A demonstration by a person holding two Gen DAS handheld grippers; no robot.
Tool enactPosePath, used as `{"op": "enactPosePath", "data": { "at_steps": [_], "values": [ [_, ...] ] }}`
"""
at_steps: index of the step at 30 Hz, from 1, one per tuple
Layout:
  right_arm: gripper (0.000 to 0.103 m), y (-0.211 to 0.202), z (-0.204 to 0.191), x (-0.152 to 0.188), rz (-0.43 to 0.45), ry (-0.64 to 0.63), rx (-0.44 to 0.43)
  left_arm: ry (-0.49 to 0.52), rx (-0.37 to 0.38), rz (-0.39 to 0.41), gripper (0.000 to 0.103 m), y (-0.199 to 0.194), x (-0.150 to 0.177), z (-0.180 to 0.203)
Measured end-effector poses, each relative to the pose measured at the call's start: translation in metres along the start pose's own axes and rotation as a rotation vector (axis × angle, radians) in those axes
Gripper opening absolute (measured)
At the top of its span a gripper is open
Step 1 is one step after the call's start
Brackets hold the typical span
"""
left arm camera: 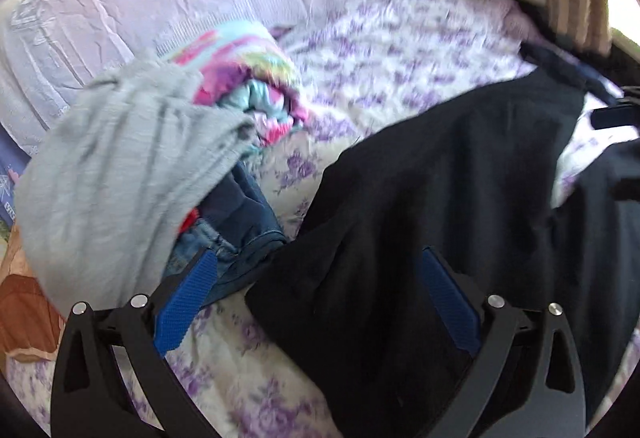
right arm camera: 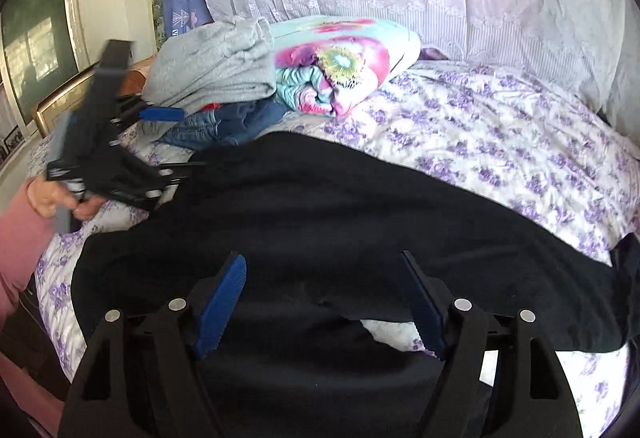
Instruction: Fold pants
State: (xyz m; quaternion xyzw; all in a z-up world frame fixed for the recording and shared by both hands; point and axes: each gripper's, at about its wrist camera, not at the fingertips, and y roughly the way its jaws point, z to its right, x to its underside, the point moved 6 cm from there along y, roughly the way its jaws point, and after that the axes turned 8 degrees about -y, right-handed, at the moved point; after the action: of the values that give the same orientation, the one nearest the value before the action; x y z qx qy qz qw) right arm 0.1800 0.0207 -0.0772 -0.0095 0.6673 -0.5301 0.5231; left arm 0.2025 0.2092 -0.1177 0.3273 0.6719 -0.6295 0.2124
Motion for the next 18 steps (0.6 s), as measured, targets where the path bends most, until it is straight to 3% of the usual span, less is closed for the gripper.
{"op": "enactPosePath", "data": {
  "at_steps": [4, 7, 12, 18],
  "values": [
    [0.082, 0.016, 0.015, -0.013, 0.002, -0.069, -0.047, 0.066, 0.002, -0.004, 0.098, 0.02, -0.023, 0.005],
    [0.084, 0.037, 0.036, -0.026, -0.038, -0.147, -0.089, 0.107, 0.073, -0.049, 0.098, 0.038, -0.039, 0.006],
    [0.084, 0.072, 0.078, -0.039, -0.141, -0.195, -0.156, 0.191, 0.179, -0.144, 0.098, 0.066, -0.052, 0.023],
    [0.084, 0.13, 0.123, -0.039, -0.283, -0.25, -0.189, 0.298, 0.241, -0.24, 0.098, 0.096, -0.06, 0.044]
  ]
}}
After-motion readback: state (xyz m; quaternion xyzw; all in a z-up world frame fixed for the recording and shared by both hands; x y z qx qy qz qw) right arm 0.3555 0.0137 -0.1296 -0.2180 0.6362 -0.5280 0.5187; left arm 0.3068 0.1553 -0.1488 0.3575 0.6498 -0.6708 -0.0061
